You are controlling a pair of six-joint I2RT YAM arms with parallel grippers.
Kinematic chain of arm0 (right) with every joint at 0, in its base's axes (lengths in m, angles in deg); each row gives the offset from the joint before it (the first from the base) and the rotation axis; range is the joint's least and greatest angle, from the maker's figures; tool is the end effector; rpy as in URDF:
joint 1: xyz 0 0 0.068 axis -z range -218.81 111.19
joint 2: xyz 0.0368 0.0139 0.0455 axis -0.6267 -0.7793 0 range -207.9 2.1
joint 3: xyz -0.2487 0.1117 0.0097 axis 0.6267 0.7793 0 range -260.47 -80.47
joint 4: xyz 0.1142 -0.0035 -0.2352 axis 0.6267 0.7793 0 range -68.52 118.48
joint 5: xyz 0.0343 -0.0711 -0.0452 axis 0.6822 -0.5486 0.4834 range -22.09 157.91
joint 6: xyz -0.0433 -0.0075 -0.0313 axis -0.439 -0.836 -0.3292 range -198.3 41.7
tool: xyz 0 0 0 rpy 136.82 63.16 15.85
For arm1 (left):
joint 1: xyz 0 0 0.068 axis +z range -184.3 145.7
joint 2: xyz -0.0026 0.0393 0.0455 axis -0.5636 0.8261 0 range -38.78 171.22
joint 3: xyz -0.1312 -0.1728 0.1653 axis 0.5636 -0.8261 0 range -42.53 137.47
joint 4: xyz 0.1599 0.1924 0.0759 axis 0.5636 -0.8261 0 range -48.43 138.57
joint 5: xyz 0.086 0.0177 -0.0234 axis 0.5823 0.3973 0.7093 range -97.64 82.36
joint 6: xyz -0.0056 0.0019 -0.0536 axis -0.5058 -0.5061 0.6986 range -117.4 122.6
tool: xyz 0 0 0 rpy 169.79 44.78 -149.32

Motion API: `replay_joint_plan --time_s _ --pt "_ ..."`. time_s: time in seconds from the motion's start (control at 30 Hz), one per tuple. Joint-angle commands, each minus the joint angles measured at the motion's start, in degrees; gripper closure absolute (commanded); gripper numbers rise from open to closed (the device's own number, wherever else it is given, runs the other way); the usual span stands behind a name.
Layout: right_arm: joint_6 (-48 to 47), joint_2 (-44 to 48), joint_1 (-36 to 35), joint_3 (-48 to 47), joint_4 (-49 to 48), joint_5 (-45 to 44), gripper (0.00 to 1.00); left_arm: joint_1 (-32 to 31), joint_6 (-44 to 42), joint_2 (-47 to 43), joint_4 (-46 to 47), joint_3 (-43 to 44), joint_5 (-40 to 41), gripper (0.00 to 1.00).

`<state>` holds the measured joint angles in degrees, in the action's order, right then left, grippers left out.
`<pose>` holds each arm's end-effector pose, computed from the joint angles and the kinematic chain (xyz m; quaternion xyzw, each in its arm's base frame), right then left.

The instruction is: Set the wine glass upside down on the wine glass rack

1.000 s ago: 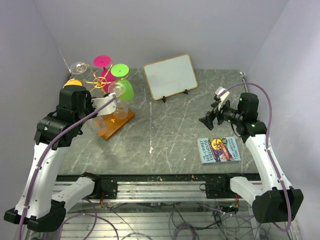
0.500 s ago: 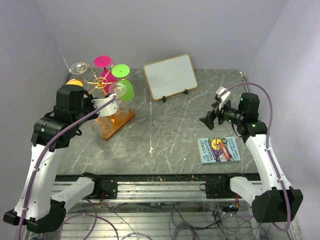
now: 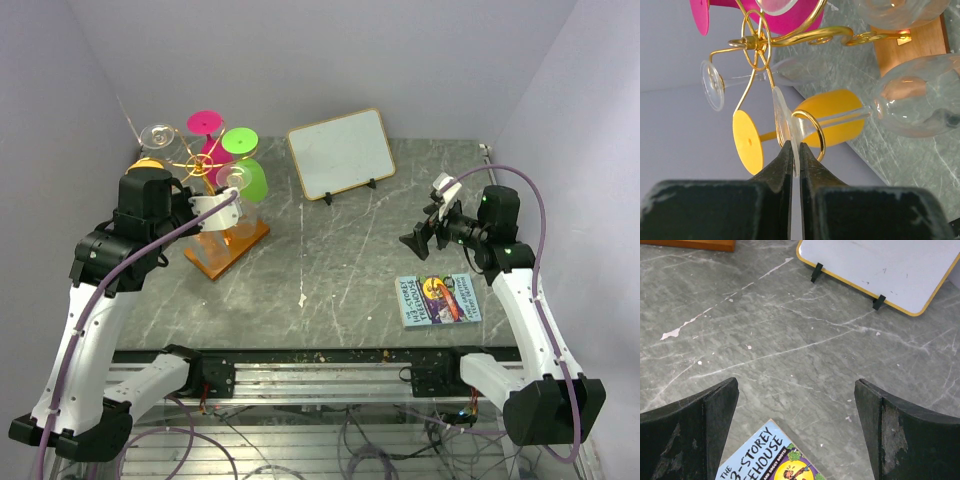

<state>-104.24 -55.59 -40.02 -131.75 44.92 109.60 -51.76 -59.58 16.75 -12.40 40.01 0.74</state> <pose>0.2158 0.0282 0.3188 -0.3631 0.7443 0.2005 0.5234 0.1467 -0.0406 0.4348 0.5374 0.6982 0.2379 0.4088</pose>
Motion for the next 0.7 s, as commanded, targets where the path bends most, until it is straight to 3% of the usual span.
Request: replay_joint_plan --time_s 0.0,0.67 --pt "-0.54 0.56 0.33 0.17 -0.29 0.91 0.0 0.05 -0.89 -0.25 1.21 -1.91 -3.18 0.86" --pt "-0.87 0.09 0.47 0.26 -0.26 0.28 0.0 0.09 -3.61 -2.2 1.25 -5.73 -5.83 0.71"
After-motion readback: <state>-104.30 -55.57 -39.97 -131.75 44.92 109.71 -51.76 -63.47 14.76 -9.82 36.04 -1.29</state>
